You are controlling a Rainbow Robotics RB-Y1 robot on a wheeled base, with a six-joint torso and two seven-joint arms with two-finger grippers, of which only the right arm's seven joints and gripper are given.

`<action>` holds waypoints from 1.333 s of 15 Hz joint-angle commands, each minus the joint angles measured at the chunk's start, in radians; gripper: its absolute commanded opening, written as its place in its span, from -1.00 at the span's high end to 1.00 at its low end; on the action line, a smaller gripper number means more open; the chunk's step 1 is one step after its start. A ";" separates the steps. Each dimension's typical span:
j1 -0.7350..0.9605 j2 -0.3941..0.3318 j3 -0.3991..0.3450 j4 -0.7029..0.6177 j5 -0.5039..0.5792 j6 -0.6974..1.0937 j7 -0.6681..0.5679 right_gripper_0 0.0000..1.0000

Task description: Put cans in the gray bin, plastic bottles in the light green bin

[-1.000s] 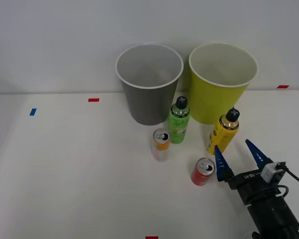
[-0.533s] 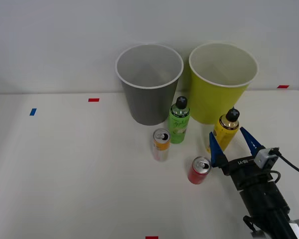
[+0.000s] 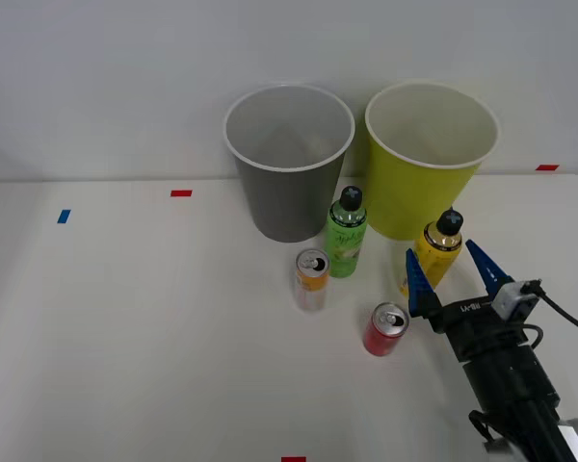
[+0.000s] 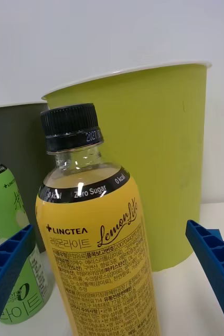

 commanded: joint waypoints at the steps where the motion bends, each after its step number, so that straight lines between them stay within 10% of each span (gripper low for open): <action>1: -0.016 0.010 0.003 0.001 0.006 0.033 0.013 -1.00; 20: -0.042 -0.019 0.012 -0.001 -0.003 0.063 0.056 -1.00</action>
